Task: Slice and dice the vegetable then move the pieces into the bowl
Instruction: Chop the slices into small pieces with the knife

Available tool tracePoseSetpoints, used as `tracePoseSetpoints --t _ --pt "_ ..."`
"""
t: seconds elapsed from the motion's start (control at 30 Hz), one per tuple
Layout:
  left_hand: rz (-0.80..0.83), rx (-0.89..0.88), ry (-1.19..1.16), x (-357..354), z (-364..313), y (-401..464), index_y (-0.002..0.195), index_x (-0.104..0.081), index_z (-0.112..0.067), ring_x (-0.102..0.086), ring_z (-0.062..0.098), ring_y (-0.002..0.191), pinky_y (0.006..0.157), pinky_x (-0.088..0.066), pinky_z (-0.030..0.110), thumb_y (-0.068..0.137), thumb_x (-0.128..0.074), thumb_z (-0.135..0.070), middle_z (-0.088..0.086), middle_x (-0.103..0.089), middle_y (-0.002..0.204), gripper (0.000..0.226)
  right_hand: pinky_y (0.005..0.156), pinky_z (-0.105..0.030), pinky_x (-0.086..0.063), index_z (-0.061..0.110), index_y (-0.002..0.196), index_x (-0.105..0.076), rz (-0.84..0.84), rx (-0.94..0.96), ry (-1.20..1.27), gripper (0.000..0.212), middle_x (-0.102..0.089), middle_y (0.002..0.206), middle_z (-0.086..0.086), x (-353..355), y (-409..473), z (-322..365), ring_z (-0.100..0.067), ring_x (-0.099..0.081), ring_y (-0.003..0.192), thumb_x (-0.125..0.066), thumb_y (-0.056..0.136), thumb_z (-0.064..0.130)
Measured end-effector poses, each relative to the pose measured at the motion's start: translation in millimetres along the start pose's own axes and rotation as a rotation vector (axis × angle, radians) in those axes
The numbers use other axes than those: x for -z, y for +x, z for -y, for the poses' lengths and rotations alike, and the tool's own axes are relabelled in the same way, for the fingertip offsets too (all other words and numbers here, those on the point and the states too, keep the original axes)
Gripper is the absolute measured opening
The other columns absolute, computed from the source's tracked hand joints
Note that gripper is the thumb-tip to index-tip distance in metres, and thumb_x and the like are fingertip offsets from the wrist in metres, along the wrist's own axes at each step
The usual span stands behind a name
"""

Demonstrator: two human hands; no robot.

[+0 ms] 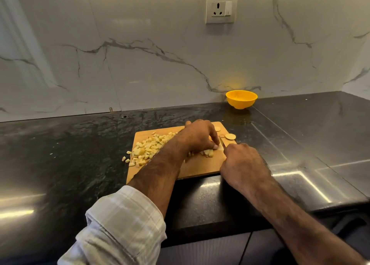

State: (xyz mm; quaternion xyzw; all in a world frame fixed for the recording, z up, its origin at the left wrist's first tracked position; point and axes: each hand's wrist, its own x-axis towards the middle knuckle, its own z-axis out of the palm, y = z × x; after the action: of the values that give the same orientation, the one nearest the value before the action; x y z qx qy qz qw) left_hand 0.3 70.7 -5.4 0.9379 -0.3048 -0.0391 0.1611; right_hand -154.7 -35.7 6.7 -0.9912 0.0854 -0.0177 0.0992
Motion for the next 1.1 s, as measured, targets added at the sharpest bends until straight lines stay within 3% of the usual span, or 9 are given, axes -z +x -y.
tracePoseSetpoints --t 0.13,0.23,0.4,0.53,0.77,0.9,1.1 --pt "-0.004 -0.005 0.038 0 -4 0 0.105 -0.083 -0.030 -0.052 0.016 0.129 0.115 -0.028 0.056 0.092 -0.082 -0.031 -0.013 -0.072 0.122 0.013 0.071 -0.031 -0.051 0.024 0.109 -0.062 0.018 0.012 -0.009 0.017 -0.055 0.095 0.004 -4 -14 -3 -0.015 -0.056 0.088 -0.065 0.093 0.029" --pt "-0.038 0.011 -0.010 0 -2 -3 0.104 -0.083 -0.027 -0.057 0.014 0.119 0.116 -0.030 0.054 0.092 -0.082 -0.033 -0.010 -0.074 0.116 0.014 0.067 -0.029 -0.049 0.025 0.099 -0.055 0.023 -0.002 0.025 0.013 -0.055 0.094 0.003 4 -23 -6 -0.013 -0.055 0.085 -0.066 0.092 0.029" --pt "-0.046 0.038 -0.061 1 3 -9 0.101 -0.083 -0.027 -0.060 0.010 0.108 0.116 -0.032 0.057 0.093 -0.081 -0.027 -0.013 -0.074 0.109 0.008 0.071 -0.032 -0.055 0.021 0.113 -0.064 -0.072 0.010 0.085 0.020 -0.054 0.093 0.003 5 -13 8 -0.015 -0.057 0.086 -0.064 0.095 0.027" --pt "-0.049 0.062 -0.069 1 4 -9 0.098 -0.084 -0.029 -0.061 0.010 0.108 0.113 -0.032 0.057 0.091 -0.084 -0.027 -0.015 -0.076 0.103 0.007 0.075 -0.034 -0.055 0.021 0.122 -0.064 -0.013 0.013 0.057 0.028 -0.052 0.094 0.001 -1 -2 19 -0.019 -0.057 0.089 -0.064 0.094 0.025" --pt "-0.068 0.105 -0.031 5 3 -11 0.099 -0.081 -0.026 -0.059 0.012 0.112 0.117 -0.024 0.059 0.092 -0.081 -0.034 -0.011 -0.075 0.104 0.010 0.068 -0.030 -0.051 0.023 0.109 -0.063 0.004 0.006 0.044 0.019 -0.058 0.095 0.003 8 -18 1 -0.012 -0.055 0.084 -0.067 0.092 0.031" --pt "-0.072 0.110 -0.037 6 3 -14 0.094 -0.082 -0.027 -0.057 0.010 0.107 0.117 -0.023 0.060 0.092 -0.082 -0.028 -0.012 -0.075 0.101 0.003 0.071 -0.032 -0.056 0.022 0.118 -0.067 -0.079 0.010 0.117 0.028 -0.061 0.100 0.002 9 -6 10 -0.015 -0.058 0.088 -0.067 0.092 0.030" --pt "-0.070 0.118 -0.010 6 5 -13 0.089 -0.081 -0.029 -0.056 0.009 0.107 0.114 -0.026 0.058 0.091 -0.083 -0.032 -0.014 -0.074 0.098 0.004 0.074 -0.033 -0.058 0.021 0.123 -0.066 -0.006 0.016 0.054 0.033 -0.061 0.098 0.001 -5 3 21 -0.017 -0.060 0.088 -0.069 0.091 0.028"
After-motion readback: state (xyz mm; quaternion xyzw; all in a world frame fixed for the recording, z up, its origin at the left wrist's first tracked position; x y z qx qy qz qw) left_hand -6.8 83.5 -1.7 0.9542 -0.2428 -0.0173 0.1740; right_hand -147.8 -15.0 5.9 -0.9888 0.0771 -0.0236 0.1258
